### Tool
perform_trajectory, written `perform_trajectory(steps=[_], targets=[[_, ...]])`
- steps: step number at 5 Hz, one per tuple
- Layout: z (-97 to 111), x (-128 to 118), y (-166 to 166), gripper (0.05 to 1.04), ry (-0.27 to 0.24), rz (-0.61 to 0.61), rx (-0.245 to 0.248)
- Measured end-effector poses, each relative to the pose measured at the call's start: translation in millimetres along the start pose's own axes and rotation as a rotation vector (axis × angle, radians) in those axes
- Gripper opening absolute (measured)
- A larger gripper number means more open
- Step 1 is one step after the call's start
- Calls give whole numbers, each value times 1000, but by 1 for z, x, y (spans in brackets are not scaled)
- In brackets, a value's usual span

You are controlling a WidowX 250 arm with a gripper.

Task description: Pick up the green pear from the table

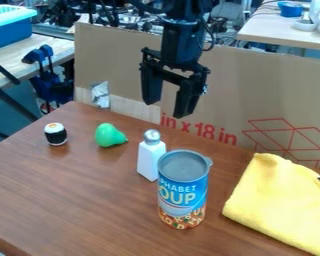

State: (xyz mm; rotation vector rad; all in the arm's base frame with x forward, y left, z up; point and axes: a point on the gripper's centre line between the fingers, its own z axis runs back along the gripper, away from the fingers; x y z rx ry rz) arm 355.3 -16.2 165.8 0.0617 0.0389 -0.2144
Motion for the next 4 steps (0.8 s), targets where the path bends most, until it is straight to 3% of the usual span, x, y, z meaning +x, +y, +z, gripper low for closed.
perform_trajectory(steps=[1, 2, 3, 4], targets=[[-13, -1, -1, 1001, 39, 0, -5], [-13, -8, 18, 1001, 31, 59, 25], [-12, -16, 48, 1001, 17, 117, 26], [-13, -28, 78, 1001, 27, 99, 18]])
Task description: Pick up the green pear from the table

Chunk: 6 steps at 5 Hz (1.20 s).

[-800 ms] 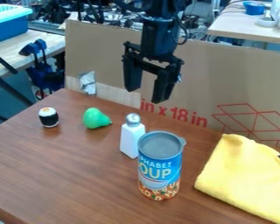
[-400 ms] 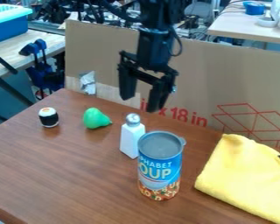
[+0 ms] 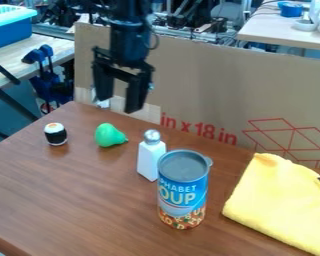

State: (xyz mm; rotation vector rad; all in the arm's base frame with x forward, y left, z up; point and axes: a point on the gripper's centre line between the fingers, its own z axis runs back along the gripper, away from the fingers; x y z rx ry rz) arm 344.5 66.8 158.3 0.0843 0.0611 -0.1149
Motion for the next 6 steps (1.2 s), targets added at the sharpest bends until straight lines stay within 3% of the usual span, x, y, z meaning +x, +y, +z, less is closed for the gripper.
perform_trajectory(steps=[1, 3, 4, 5, 6], targets=[[13, -5, 33, 1001, 2, 0, 12], [-24, 6, 110, 1001, 92, -129, -1], [-52, 6, 121, 1001, 120, -200, -40], [-71, 9, 112, 1001, 97, -258, -78], [-93, 13, 92, 1001, 41, -356, -138]])
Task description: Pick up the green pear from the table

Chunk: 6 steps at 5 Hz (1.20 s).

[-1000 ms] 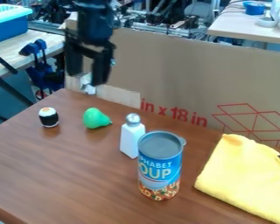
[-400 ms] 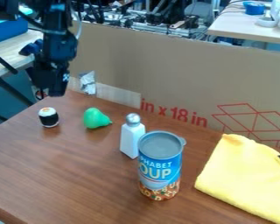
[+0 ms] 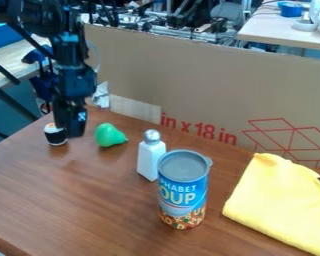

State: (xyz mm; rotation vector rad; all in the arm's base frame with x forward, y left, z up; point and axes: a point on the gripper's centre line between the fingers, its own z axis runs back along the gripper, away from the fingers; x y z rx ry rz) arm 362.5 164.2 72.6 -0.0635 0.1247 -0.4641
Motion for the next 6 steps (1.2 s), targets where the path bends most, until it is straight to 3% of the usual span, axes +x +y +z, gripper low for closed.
perform_trajectory(steps=[1, 3, 4, 6], targets=[[10, 7, -8, 1001, -63, -45, 38], [22, 28, -5, 1001, 2, -130, 146], [18, 37, -1, 1001, -4, -150, 157], [5, 49, 0, 1001, -36, -157, 95]])
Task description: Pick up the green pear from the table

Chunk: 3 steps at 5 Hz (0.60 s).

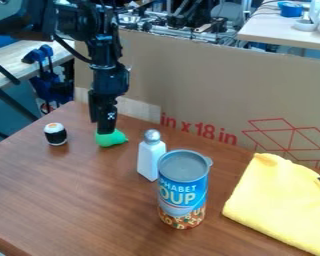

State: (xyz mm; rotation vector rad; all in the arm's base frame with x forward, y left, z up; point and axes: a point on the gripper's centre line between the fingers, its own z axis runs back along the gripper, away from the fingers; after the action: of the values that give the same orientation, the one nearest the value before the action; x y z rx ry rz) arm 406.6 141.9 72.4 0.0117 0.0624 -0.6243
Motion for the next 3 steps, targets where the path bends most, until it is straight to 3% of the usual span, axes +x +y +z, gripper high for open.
perform_trajectory(steps=[2, 3], targets=[[-7, 3, -1, 1001, 17, 21, -58], [-22, -1, 1, 1001, 75, 49, -85]])
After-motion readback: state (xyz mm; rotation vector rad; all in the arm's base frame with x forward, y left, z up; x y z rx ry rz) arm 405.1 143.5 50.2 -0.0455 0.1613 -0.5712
